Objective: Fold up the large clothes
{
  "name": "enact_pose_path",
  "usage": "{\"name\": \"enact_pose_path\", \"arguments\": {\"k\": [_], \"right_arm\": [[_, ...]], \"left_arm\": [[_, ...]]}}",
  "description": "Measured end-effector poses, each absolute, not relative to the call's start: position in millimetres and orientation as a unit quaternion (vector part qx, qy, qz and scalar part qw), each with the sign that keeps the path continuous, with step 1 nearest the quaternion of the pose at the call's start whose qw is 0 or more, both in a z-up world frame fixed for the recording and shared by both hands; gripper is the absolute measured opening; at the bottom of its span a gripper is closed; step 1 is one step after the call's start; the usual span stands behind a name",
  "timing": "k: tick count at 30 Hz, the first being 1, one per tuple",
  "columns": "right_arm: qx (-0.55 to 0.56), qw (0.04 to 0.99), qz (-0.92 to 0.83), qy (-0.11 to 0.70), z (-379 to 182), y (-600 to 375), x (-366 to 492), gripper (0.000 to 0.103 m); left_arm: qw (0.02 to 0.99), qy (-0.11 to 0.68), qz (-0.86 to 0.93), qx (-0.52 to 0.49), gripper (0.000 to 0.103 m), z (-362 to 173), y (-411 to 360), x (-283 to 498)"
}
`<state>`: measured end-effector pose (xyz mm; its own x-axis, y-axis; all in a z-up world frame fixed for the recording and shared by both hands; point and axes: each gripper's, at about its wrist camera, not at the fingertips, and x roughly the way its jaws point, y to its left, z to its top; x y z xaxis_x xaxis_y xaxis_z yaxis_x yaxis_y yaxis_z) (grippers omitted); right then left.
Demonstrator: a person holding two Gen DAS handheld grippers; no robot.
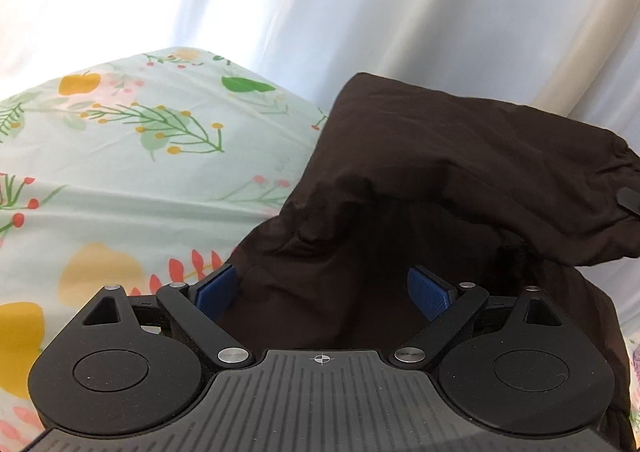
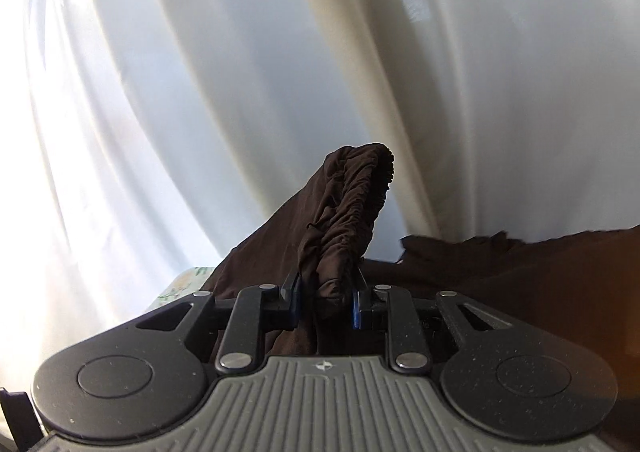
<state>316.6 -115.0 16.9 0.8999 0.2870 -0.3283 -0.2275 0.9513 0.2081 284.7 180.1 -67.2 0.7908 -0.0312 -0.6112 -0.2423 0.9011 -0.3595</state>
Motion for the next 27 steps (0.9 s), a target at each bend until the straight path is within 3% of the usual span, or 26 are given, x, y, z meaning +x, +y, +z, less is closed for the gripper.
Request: {"name": "enact_pose_path", "arguments": {"k": [11,14,16,18,19,25,26,27], "right_arm": [[-0.009,0.962,0.010,0.272,-43.0,-168.7,338.6,0.024],[-0.048,0.956,-0.010,0.289,-66.3,-167.8,344.9,0.034],[-0.065,0.958,-0.023,0.280,-68.4,-166.2,345.0,0.046],[-0.076,0.956,-0.046,0.279,-61.5,-165.9,344.2,0.065],[-0.075,0.958,-0.058,0.272,-55.2,-165.8,339.1,0.067],[-0.104,0.972,-0.098,0.187,-35.6,-147.3,319.5,0.067],[-0.100,0.972,-0.081,0.197,-39.9,-145.9,323.7,0.066],[-0.095,0.969,-0.063,0.218,-45.6,-146.3,324.8,0.057]], "left_arm": [[0.924,0.332,0.048,-0.183,0.096,-62.6,159.1,269.6],[0.924,0.338,0.043,-0.173,0.096,-58.3,149.3,251.6],[0.924,0.343,0.042,-0.164,0.096,-55.7,143.6,237.2],[0.924,0.346,0.042,-0.158,0.097,-54.1,139.8,222.5],[0.924,0.346,0.040,-0.156,0.097,-53.7,138.1,213.4],[0.910,0.374,0.055,-0.170,0.098,-64.6,135.8,177.9],[0.906,0.381,0.056,-0.174,0.098,-67.8,136.2,175.9],[0.905,0.383,0.055,-0.176,0.098,-70.1,136.1,174.2]]}}
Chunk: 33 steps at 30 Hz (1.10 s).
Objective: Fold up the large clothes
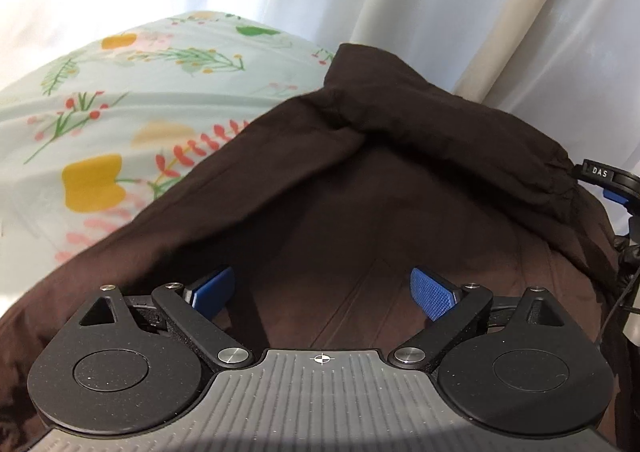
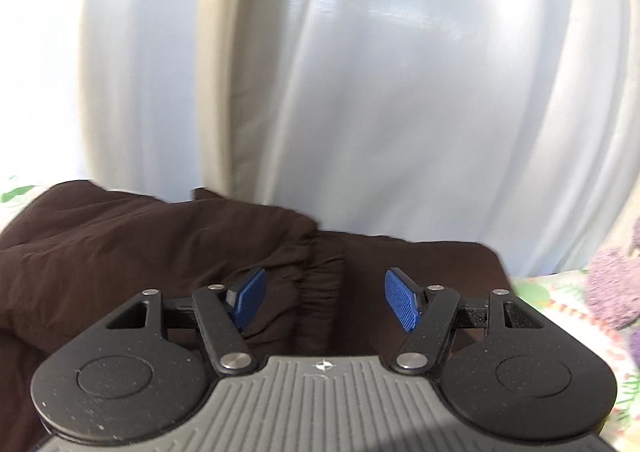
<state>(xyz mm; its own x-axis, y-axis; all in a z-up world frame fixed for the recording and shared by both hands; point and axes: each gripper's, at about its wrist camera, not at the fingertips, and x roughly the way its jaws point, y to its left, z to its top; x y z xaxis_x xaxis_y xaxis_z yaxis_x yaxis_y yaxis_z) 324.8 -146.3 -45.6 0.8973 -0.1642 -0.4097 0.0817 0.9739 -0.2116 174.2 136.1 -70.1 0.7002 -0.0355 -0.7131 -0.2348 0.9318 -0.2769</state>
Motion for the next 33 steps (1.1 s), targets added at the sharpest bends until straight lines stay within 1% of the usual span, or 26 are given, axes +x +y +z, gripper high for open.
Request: {"name": "enact_pose_path", "arguments": {"k": [1,2,3,4,6,9,12,22,26,33], "right_arm": [[-0.089,0.965,-0.045,0.243,-53.4,-148.4,326.7,0.049],[-0.086,0.957,-0.035,0.274,-63.2,-148.1,333.0,0.039],[-0.090,0.947,-0.041,0.305,-73.6,-148.2,339.6,0.039],[-0.087,0.945,-0.047,0.313,-78.7,-150.2,341.5,0.040],[-0.069,0.943,-0.054,0.321,-70.8,-150.4,338.2,0.040],[-0.025,0.950,-0.047,0.308,-52.2,-152.1,319.7,0.039],[-0.012,0.956,-0.042,0.291,-46.6,-148.4,290.3,0.039],[0.063,0.933,-0.089,0.344,-79.0,-174.3,232.0,0.039],[0.078,0.932,-0.088,0.342,-81.8,-187.2,218.4,0.039],[0.064,0.934,-0.080,0.342,-90.4,-196.4,183.9,0.040]], "left_arm": [[0.905,0.383,0.052,-0.176,0.098,-70.5,135.0,171.9],[0.906,0.383,0.047,-0.173,0.099,-71.5,134.2,171.8],[0.906,0.385,0.044,-0.169,0.100,-72.4,133.4,172.9],[0.906,0.387,0.040,-0.166,0.101,-73.1,133.3,175.1],[0.906,0.391,0.031,-0.159,0.102,-76.1,132.1,177.2],[0.907,0.397,0.009,-0.139,0.103,-78.7,132.0,180.1],[0.908,0.392,-0.001,-0.147,0.103,-81.4,133.6,180.8],[0.914,0.382,-0.013,-0.137,0.103,-86.1,129.6,183.1],[0.915,0.383,-0.015,-0.128,0.103,-85.9,127.4,181.6],[0.908,0.388,-0.022,-0.157,0.103,-80.4,133.6,171.9]]}}
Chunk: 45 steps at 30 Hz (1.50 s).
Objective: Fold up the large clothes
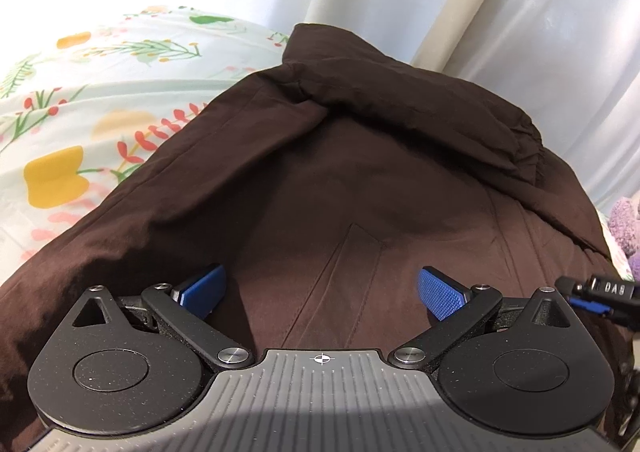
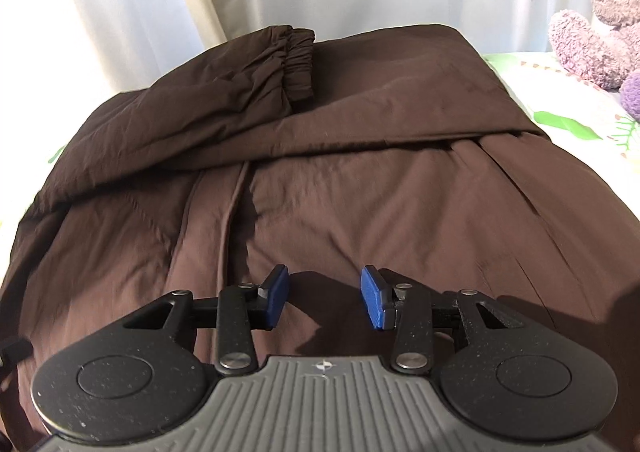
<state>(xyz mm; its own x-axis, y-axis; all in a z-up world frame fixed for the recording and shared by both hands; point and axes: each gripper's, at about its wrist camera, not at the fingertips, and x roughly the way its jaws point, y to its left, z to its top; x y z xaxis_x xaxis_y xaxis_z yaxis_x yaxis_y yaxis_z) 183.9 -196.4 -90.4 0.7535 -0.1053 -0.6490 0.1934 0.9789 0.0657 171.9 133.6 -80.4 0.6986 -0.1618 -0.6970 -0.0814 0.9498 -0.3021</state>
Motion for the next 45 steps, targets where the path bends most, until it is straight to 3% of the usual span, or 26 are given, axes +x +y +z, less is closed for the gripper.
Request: {"name": "enact_pose_path", "arguments": {"k": [8,13,22,23,26,30,42,43,45], "right_arm": [[0.086,0.933,-0.074,0.342,-84.7,-204.9,129.7,0.040],[0.069,0.935,-0.061,0.343,-89.7,-209.4,85.1,0.040],[0.070,0.936,-0.077,0.335,-77.8,-244.9,14.1,0.041],[0.068,0.937,-0.083,0.332,-75.1,-250.4,6.1,0.042],[0.067,0.941,-0.106,0.314,-64.9,-271.5,-19.3,0.058],[0.080,0.937,-0.143,0.310,-58.7,-303.8,-40.7,0.059],[0.120,0.928,-0.156,0.317,-54.3,-349.6,-56.9,0.059],[0.129,0.925,-0.156,0.322,-55.9,-354.1,-56.0,0.059],[0.146,0.918,-0.143,0.339,-62.0,-360.2,-52.3,0.059]], "left_arm": [[0.914,0.371,-0.081,-0.141,0.103,-61.9,112.9,145.1],[0.902,0.405,-0.072,-0.134,0.103,-78.4,112.4,128.6],[0.907,0.366,-0.006,-0.208,0.103,-53.8,183.6,81.0],[0.904,0.362,0.009,-0.226,0.103,-50.4,197.2,75.7],[0.897,0.345,0.032,-0.274,0.103,-41.2,234.3,61.3],[0.899,0.331,0.057,-0.280,0.103,-34.8,266.4,54.2],[0.865,0.402,0.006,-0.302,0.103,-64.0,283.8,70.5],[0.860,0.408,0.001,-0.305,0.101,-66.9,284.3,71.1],[0.855,0.422,0.001,-0.302,0.084,-71.6,284.3,72.8]]}}
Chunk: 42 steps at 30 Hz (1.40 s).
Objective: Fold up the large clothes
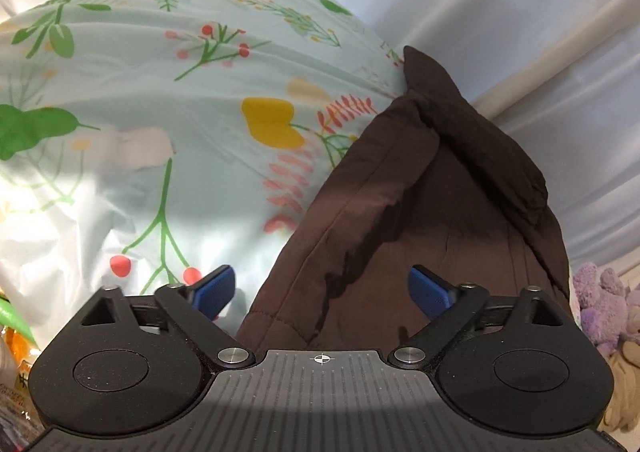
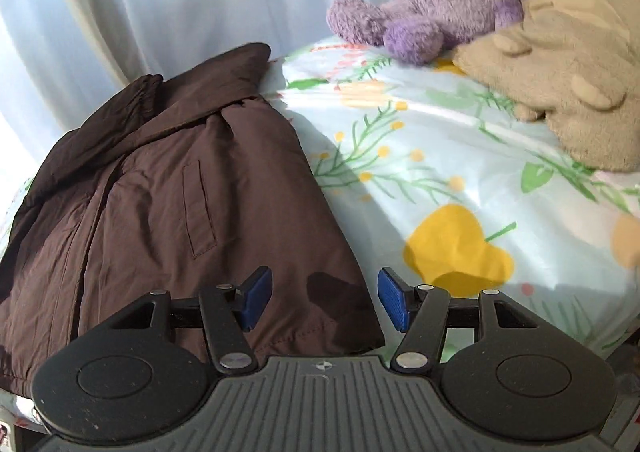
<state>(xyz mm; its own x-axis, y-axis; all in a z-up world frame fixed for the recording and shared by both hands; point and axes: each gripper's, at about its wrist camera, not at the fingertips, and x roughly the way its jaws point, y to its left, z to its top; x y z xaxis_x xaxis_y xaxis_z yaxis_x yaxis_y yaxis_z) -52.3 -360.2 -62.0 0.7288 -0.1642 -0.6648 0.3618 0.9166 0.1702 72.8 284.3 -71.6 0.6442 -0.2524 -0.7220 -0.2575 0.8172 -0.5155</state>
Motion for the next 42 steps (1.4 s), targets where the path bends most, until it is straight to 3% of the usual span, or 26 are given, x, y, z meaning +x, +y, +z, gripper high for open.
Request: {"name": "enact_pose_path", "arguments": {"k": [5,7,11,12,13,17,19,20,24,42], "right_arm": [[0.192,0.904,-0.108,0.367,-74.5,-374.8,-45.3,0.058],[0.205,0.901,-0.100,0.370,-76.1,-382.1,-44.4,0.049],[0.237,0.893,-0.049,0.380,-76.1,-395.8,-40.9,0.030],[0.247,0.889,-0.035,0.383,-76.3,-399.0,-40.0,0.030],[0.254,0.886,-0.026,0.387,-77.2,-402.1,-38.2,0.031],[0.283,0.874,0.000,0.395,-84.8,-413.9,-29.1,0.038],[0.279,0.876,0.002,0.394,-84.1,-411.5,-24.9,0.029],[0.280,0.878,0.010,0.389,-82.1,-411.0,-24.2,0.019],[0.295,0.890,0.065,0.340,-59.9,-406.0,-28.8,0.012],[0.340,0.895,0.190,0.217,-9.6,-401.7,0.7,0.011]], "left_arm": [[0.836,0.454,-0.008,-0.309,0.070,-81.9,283.4,78.8],[0.838,0.461,-0.011,-0.290,0.067,-80.1,279.6,80.2],[0.838,0.477,-0.017,-0.264,0.041,-77.0,276.7,83.7],[0.837,0.478,-0.023,-0.266,0.031,-76.0,277.6,84.3],[0.836,0.478,-0.032,-0.269,0.029,-74.2,277.8,85.0],[0.837,0.480,-0.042,-0.260,0.028,-69.3,272.0,92.9],[0.834,0.488,-0.036,-0.256,0.026,-72.7,268.1,98.1],[0.833,0.488,-0.037,-0.259,0.017,-73.6,266.5,98.9],[0.838,0.467,-0.041,-0.279,0.014,-62.1,263.7,93.0],[0.842,0.356,-0.075,-0.399,0.012,3.5,257.5,89.3]]}}
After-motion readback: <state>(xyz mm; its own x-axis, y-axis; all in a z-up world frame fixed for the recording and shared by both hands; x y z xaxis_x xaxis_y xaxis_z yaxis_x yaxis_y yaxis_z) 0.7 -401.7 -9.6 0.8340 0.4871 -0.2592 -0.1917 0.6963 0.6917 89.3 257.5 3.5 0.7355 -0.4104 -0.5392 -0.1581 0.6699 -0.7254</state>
